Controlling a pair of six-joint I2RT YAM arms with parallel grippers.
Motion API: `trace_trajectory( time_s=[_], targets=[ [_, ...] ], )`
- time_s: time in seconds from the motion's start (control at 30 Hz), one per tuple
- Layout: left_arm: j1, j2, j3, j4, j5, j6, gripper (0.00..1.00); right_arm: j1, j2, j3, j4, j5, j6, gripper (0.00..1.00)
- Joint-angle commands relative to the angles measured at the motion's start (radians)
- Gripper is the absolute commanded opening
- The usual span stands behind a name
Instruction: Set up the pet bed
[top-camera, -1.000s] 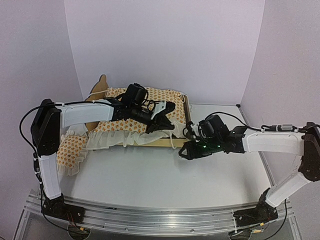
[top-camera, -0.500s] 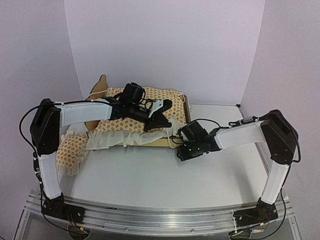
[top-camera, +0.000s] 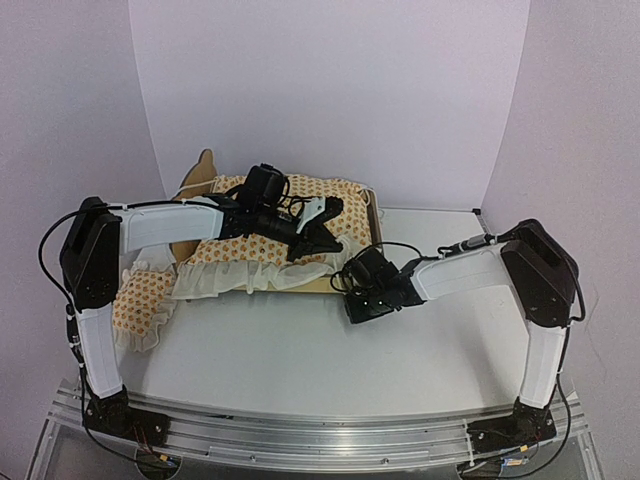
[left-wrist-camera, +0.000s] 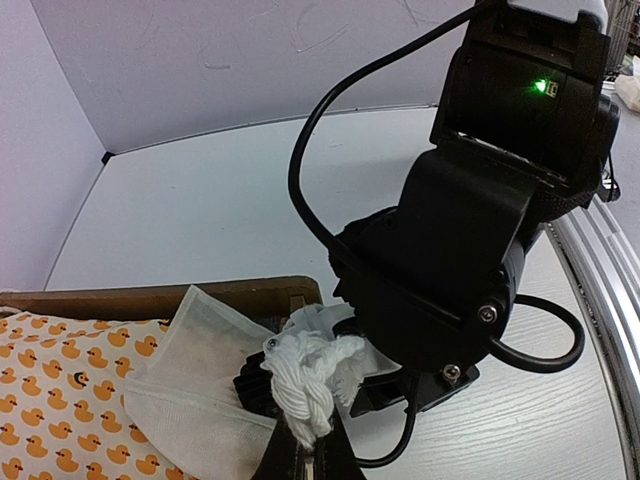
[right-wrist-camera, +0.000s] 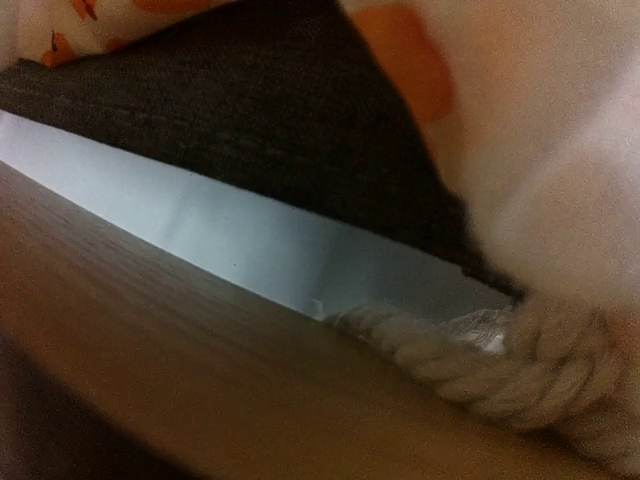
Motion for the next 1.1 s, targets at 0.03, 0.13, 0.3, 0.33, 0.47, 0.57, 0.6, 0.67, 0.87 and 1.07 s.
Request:
trace_trajectory(
  time_s=[0.03,0.13,0.3,0.33,0.47,0.57,0.6,0.67,0.87,1.07],
  targets=[
    [0.006,-0.049,0.006,0.030,0.003,-0.020,0.00,-0.004,0.016,-0.030,-0.100,-0.007,0.065,0.28],
    [0.006,-0.048,0.007,0.034,0.007,-0.021,0.00,-0.024,-0.017,-0.084,-0.050,-0.062,0.130,0.29],
    [0.005,-0.041,0.012,0.036,0.013,-0.026,0.00,-0.029,-0.012,-0.124,0.034,-0.086,0.174,0.29],
    [0.006,-0.041,0.014,0.035,0.012,-0.025,0.00,-0.029,-0.007,-0.125,0.035,-0.086,0.180,0.28],
    [0.007,-0.043,0.015,0.034,0.008,-0.025,0.00,-0.026,0.007,-0.142,0.016,-0.046,0.194,0.12],
    [0.010,-0.042,0.017,0.036,0.006,-0.023,0.00,-0.026,0.016,-0.147,-0.033,-0.027,0.187,0.00],
    [0.010,-0.042,0.019,0.036,0.006,-0.023,0.00,-0.026,0.009,-0.153,-0.033,-0.049,0.176,0.00],
    [0.012,-0.042,0.024,0.036,0.006,-0.024,0.00,-0.017,-0.029,-0.153,-0.013,-0.145,0.113,0.00],
    [0.021,-0.035,0.036,0.034,0.003,-0.022,0.00,-0.003,-0.255,-0.172,0.122,-0.504,-0.046,0.00],
    [0.022,-0.034,0.040,0.033,0.005,-0.018,0.00,-0.047,-0.382,-0.224,0.118,-0.424,-0.019,0.00]
  ],
)
